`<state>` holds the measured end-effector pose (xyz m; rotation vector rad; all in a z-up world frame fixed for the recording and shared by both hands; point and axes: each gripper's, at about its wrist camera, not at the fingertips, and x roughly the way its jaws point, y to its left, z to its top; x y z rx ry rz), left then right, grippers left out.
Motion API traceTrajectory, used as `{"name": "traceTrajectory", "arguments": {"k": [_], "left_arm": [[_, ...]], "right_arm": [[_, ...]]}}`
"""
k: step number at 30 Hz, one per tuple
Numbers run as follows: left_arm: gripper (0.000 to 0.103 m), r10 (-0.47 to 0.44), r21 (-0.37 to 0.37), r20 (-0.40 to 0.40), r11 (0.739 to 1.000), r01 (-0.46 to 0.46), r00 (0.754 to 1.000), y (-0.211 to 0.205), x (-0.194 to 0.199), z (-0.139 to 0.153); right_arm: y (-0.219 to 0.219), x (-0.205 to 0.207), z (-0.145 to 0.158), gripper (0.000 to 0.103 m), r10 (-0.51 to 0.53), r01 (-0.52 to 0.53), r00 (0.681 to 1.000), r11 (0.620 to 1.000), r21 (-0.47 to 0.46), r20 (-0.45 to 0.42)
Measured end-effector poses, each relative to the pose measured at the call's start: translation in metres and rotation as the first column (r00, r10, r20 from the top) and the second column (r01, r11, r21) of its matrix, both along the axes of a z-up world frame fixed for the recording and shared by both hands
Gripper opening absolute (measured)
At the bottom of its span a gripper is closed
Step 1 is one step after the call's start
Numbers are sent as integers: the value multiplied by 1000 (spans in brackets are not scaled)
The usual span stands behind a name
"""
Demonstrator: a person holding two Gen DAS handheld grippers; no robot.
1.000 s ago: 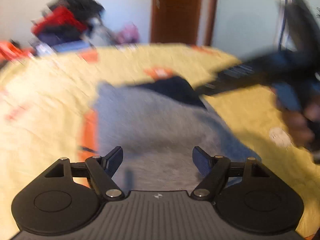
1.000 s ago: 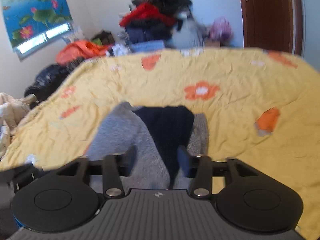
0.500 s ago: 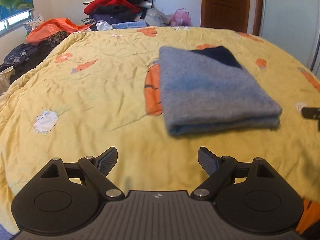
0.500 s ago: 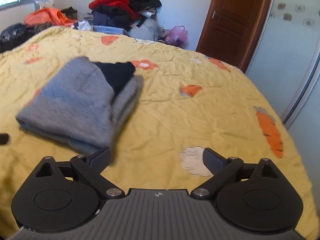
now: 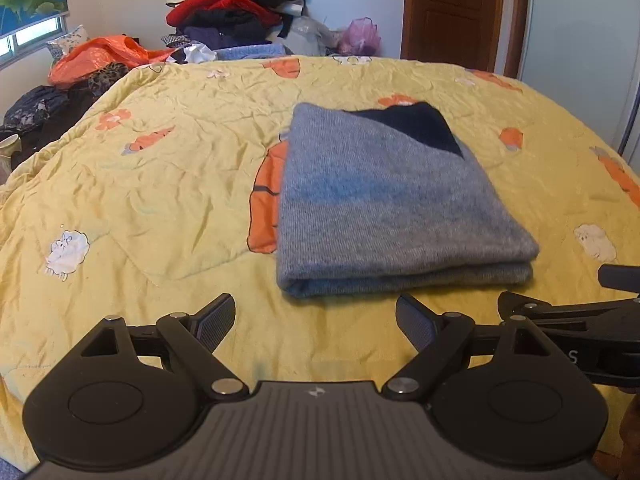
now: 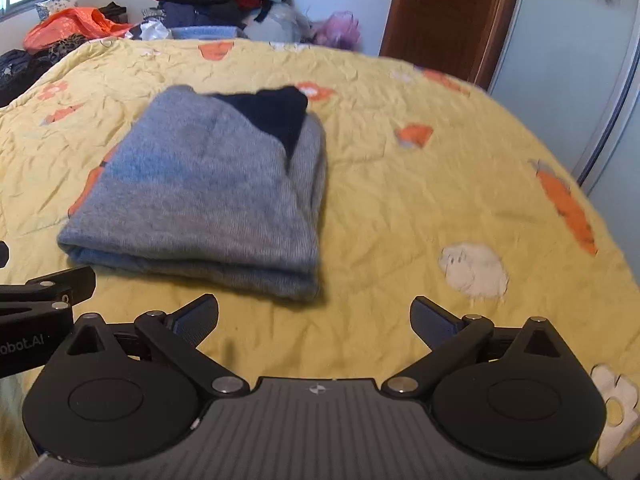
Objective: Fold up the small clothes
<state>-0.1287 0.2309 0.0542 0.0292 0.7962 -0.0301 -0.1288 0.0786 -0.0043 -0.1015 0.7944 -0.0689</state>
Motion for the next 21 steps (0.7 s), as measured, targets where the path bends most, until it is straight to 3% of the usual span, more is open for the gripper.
{"name": "traceTrajectory", "arguments": {"k": [5, 9, 13, 21], "left_arm": [[88, 25, -45, 4, 999, -25, 1000, 7, 1, 6], [88, 25, -26, -20, 999, -26, 999, 4, 1, 2], [88, 22, -21, -18, 1000, -22, 1000, 3, 0, 2], [88, 12, -28, -9, 1000, -13, 1000, 3, -2, 3]], "right_arm": [[-5, 3, 0, 102, -2, 3, 1000, 999, 35, -26], [-7, 4, -5, 102, -18, 22, 998, 998, 53, -60], [-4, 1, -2, 102, -10, 12, 1000, 999, 37, -29], [-18, 0, -3, 102, -44, 47, 999, 986, 160, -22]]}}
